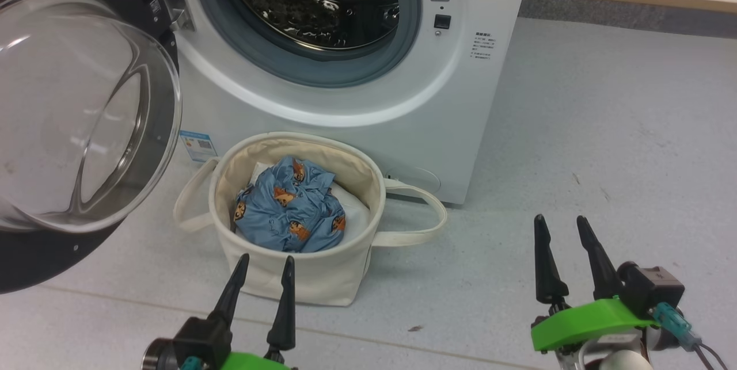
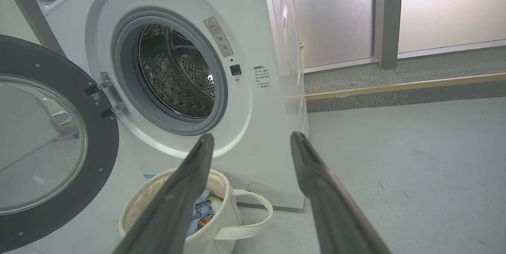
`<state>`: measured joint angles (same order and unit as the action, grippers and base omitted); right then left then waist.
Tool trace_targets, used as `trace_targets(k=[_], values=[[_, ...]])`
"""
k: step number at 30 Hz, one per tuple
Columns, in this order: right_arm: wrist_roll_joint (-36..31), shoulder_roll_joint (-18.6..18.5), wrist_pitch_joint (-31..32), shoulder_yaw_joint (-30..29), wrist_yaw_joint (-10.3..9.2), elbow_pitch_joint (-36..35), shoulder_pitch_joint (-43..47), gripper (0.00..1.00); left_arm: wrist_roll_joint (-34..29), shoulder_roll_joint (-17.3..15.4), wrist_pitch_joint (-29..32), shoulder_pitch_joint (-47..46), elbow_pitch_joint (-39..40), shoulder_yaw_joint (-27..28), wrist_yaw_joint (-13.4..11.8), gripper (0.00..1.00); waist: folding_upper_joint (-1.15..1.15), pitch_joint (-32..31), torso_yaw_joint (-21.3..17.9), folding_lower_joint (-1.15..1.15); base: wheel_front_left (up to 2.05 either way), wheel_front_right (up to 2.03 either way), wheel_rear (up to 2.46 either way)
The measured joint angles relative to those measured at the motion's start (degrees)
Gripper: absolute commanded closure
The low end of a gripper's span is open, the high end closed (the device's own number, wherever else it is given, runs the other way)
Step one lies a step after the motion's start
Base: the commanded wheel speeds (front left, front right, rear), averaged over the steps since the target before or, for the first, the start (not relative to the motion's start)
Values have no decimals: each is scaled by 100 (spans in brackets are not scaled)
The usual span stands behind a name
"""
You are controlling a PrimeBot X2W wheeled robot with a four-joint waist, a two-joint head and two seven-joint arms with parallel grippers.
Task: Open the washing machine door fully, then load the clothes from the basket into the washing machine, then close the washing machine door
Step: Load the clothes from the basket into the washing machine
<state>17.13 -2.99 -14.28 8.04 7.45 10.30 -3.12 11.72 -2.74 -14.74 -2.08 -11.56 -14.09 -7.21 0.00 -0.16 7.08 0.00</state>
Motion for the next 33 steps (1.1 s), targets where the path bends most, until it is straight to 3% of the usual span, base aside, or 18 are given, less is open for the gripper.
trace_targets(k=[5,8,11,20,25,33], values=[[1,0,0,2,0,32,-1,0,19,-1,0,-2,4,-18,4,0,0,28,-1,1,0,0,0],[1,1,0,13,0,35,-1,0,344,-2,0,-2,-20,-67,219,0,0,37,-9,1,12,-4,-8],[2,1,0,20,0,38,-1,0,358,-2,0,-2,-118,-105,269,0,0,50,-13,1,65,-26,-39],[1,29,0,19,0,64,-1,0,359,-15,0,-4,-118,-86,265,0,0,106,6,0,143,-113,-30],[1,27,0,18,0,63,-3,0,767,-15,0,-15,-126,79,124,0,0,141,59,1,175,-220,45],[1,31,0,34,0,63,-10,0,401,-12,0,-37,-76,176,8,0,0,173,127,1,114,-203,89]])
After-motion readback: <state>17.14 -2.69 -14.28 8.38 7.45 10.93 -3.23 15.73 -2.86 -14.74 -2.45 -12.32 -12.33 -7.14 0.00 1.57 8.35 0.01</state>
